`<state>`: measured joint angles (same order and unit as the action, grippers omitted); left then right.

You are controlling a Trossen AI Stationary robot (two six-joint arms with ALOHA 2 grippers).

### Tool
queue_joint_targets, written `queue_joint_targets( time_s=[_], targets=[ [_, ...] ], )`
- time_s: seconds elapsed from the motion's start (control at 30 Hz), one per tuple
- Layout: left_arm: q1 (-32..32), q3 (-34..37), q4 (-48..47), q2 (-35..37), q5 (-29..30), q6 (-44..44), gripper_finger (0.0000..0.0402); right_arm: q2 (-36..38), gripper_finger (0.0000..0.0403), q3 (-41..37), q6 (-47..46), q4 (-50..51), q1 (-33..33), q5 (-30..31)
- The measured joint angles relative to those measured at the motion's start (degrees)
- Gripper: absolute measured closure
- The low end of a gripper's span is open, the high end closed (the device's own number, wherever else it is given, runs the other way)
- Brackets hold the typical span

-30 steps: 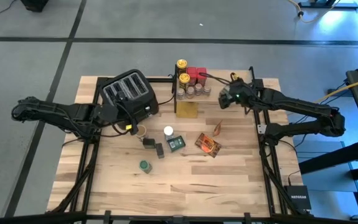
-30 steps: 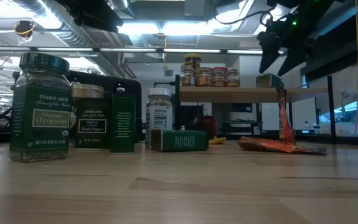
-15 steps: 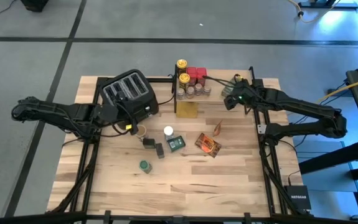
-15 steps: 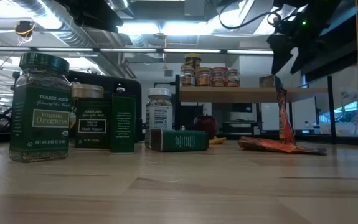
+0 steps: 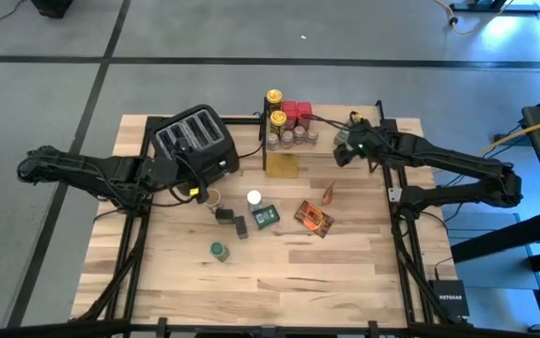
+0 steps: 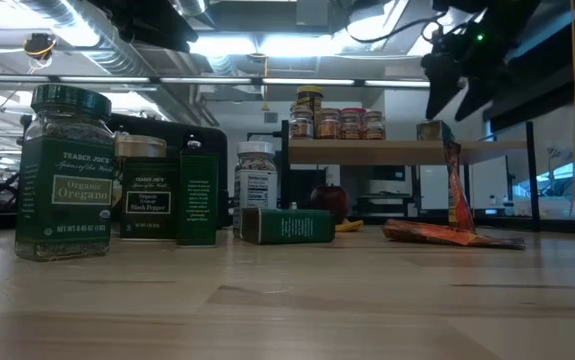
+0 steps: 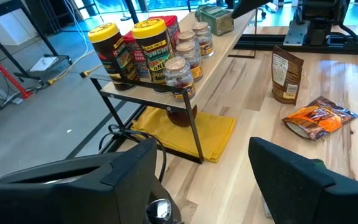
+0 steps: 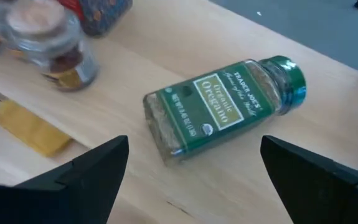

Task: Shelf spices
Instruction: Put the green seasoning bottle on the shelf

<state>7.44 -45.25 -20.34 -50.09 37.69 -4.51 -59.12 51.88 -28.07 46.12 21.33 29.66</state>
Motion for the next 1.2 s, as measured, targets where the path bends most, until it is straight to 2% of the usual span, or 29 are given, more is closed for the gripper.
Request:
queue_joint_targets(
  time_s=[0.17,0.27,0.57,0.67,0.73,0.93,1.1,1.2],
  targets=[
    [0.02,0.0,0.0,0.0,0.0,0.15,0.0153,-3.03,0.0031,0.0,1.37,0.77,0.01,4.38],
    [0.02,0.0,-0.02,0.0,0.0,0.06,0.0153,-3.43,0.0031,0.0,-0.94,2.89,-0.01,8.25],
    [0.0,0.0,-0.02,0.0,0.0,-0.02,0.0153,-3.23,0.0031,0.0,-6.41,13.01,-0.01,11.81],
    [0.0,0.0,-0.02,0.0,0.0,-0.02,0.0153,-3.23,0.0031,0.14,-6.36,12.98,0.01,10.95],
    [0.02,0.0,0.0,0.0,0.0,-0.03,0.0153,-3.25,0.0031,1.14,-5.54,13.3,0.01,8.15],
    [0.0,0.0,-0.01,0.0,0.0,-0.02,0.0153,-3.23,0.0031,6.81,-4.2,14.92,0.01,3.37],
    [0.02,0.0,-0.02,0.0,0.0,-0.2,0.0153,-3.2,0.0031,8.62,-3.36,11.46,0.07,3.45],
    [0.02,0.0,0.0,0.0,0.0,-0.26,0.0153,-3.52,0.0031,8.14,-3.18,9.2,0.81,5.68]
  ],
)
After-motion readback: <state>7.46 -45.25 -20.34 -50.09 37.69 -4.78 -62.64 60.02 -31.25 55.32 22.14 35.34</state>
